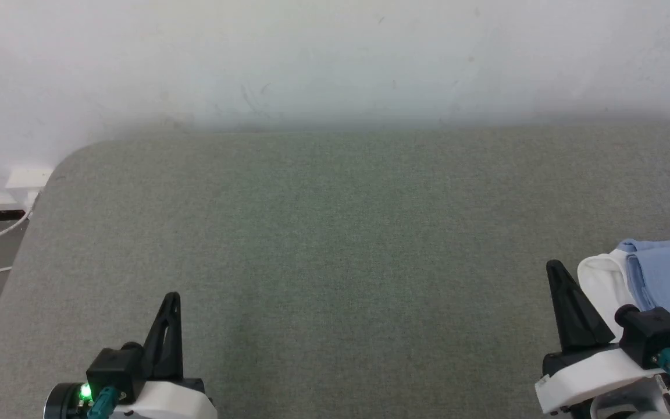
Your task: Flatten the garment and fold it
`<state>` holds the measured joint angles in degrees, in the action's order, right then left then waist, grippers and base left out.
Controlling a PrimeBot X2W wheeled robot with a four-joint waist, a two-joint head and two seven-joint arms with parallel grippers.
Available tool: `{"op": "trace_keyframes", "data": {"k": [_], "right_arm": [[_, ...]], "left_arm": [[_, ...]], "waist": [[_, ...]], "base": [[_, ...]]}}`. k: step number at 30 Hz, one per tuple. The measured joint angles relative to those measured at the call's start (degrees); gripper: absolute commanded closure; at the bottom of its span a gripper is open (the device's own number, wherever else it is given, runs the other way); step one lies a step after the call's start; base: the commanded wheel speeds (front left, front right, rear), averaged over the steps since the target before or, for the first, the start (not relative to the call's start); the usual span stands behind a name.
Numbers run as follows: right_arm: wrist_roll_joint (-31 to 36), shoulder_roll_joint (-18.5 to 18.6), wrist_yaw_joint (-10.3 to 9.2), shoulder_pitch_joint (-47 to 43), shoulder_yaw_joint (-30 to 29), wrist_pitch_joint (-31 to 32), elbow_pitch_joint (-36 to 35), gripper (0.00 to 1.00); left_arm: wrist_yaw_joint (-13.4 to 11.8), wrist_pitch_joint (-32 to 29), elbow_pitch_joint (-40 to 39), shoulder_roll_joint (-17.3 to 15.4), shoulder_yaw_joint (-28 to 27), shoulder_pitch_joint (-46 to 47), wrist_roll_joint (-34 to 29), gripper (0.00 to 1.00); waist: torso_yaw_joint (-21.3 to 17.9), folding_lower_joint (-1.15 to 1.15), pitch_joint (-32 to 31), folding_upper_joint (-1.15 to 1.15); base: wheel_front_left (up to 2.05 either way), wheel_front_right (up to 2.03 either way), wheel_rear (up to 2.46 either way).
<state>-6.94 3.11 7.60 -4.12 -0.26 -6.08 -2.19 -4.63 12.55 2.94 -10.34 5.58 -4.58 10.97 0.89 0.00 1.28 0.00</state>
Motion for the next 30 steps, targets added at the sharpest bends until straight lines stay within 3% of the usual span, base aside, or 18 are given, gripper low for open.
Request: {"op": "trace_keyframes", "data": {"k": [30], "right_arm": [[1.9, 0.0, 0.00, 0.7, 0.1, 1.5, 0.6, 1.00]], "left_arm": [[1.1, -3.5, -0.7, 1.9, -1.5, 0.7, -2.5, 1.00]], "waist": [[-0.2, 0.00, -0.4, 0.00]], "base": [[0.00, 0.00, 0.00]]}}
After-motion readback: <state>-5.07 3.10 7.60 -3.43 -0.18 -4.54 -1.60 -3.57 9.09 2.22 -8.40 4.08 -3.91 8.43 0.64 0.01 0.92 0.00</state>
